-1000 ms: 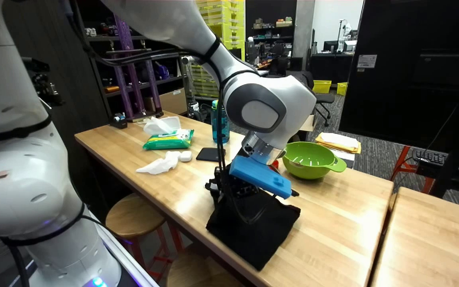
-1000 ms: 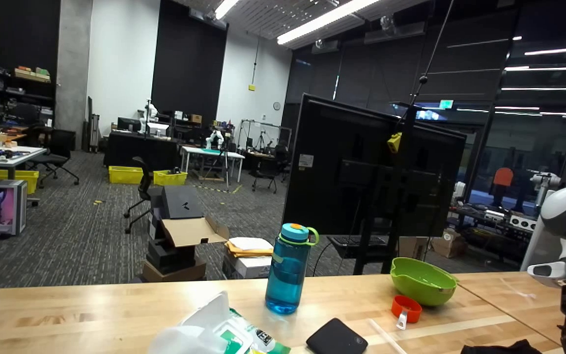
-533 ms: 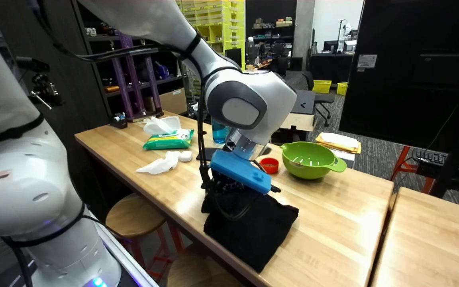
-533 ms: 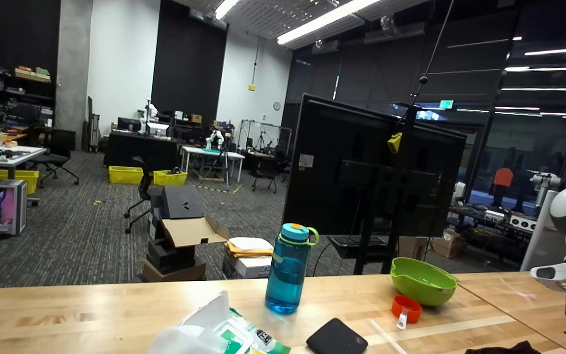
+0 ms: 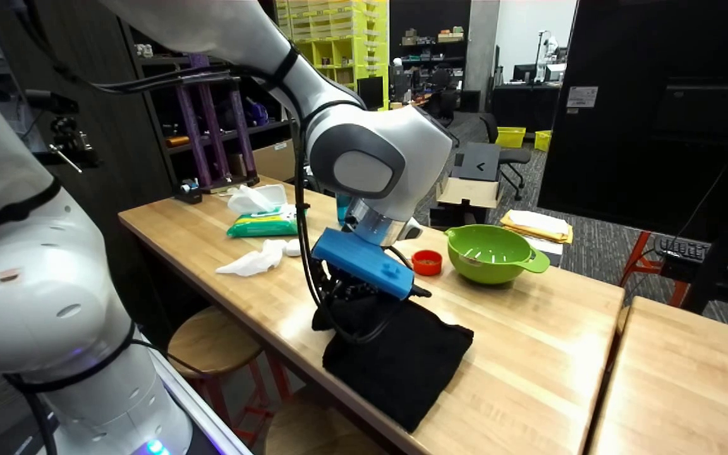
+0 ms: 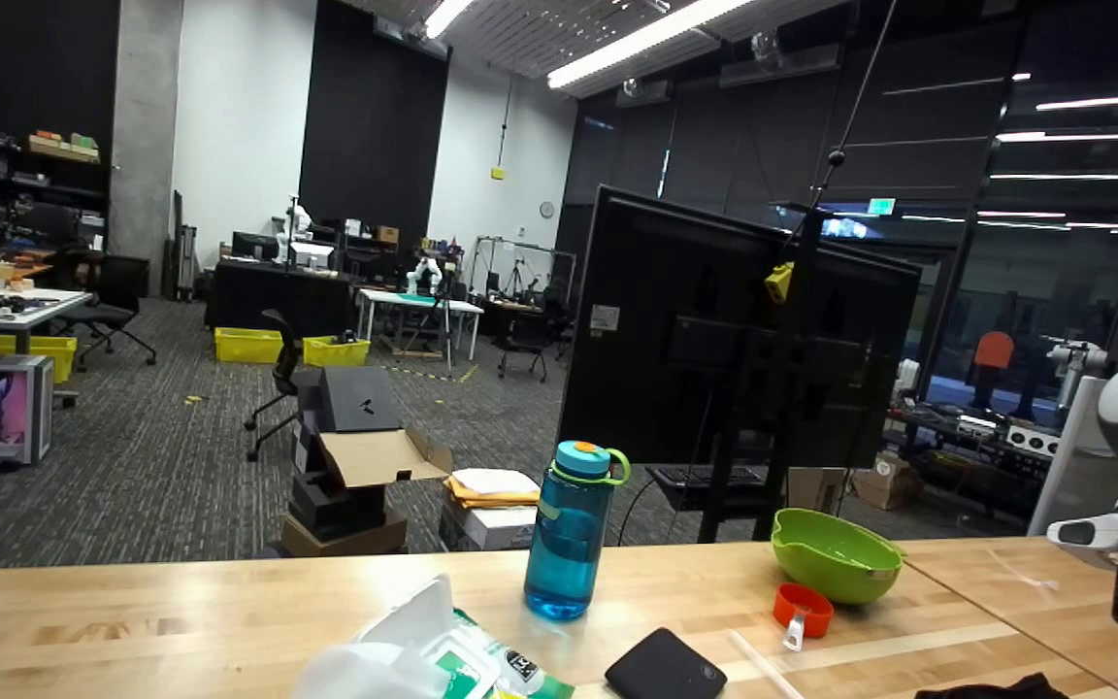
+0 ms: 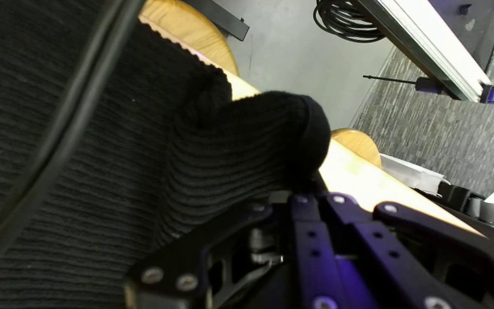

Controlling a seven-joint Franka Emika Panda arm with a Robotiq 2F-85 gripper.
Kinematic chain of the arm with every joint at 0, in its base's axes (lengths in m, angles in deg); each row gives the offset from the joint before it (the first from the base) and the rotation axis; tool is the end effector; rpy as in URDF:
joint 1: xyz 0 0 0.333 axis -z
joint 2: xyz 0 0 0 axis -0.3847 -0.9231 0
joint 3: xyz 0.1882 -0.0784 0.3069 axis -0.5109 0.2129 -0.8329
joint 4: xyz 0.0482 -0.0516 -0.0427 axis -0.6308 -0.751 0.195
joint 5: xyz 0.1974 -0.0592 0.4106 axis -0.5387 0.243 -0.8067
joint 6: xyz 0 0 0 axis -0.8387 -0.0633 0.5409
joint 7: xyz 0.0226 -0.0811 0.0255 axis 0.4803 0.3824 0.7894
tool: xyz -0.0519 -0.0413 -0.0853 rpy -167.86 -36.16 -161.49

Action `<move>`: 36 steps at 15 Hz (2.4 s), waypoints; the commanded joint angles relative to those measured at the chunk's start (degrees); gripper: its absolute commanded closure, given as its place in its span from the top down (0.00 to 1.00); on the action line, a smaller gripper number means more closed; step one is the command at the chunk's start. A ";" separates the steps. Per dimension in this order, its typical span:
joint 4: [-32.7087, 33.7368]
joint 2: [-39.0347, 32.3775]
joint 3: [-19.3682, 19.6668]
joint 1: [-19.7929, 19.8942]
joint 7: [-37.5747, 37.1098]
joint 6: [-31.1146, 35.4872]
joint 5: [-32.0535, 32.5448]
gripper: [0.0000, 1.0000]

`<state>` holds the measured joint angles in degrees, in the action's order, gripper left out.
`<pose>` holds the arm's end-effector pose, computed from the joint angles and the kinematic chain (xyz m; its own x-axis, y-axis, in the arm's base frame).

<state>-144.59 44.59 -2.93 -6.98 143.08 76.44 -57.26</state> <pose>0.3599 -0.2182 0.3037 0.8908 0.4543 -0.0102 0.4019 -0.7982 -0.4488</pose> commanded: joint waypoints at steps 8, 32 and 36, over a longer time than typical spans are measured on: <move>-8.40 7.54 -3.20 -4.65 -15.16 6.21 -4.22 0.00; -12.31 10.67 -8.06 -11.14 -46.93 12.69 -3.45 0.27; -11.80 10.58 -7.77 -11.64 -46.07 12.46 -3.76 0.44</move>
<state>-156.00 53.86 -10.60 -17.77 97.63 88.89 -60.71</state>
